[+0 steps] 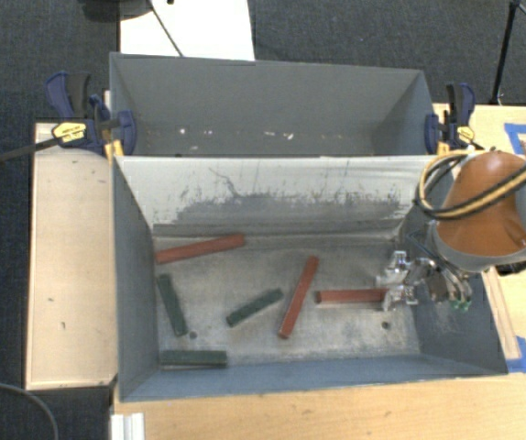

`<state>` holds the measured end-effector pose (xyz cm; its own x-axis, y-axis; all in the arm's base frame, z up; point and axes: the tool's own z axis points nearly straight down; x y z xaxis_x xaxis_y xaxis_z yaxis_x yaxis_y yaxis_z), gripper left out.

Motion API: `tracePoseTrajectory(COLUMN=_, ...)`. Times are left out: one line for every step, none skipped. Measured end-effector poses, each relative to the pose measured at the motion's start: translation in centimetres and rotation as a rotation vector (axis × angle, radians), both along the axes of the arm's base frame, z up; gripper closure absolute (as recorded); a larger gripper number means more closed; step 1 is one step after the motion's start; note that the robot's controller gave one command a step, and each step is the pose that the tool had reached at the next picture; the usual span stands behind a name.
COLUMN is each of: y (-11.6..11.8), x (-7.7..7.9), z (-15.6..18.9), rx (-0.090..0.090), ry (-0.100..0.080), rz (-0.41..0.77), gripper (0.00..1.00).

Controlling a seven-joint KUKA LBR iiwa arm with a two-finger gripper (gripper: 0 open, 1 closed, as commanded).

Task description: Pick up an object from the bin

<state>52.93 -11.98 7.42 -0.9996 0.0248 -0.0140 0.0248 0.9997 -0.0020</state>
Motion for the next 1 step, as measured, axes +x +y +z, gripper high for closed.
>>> tracePoseTrajectory(y=2.66, x=-0.35, z=0.07, rx=-0.005, ry=-0.001, rz=0.001, gripper=1.0)
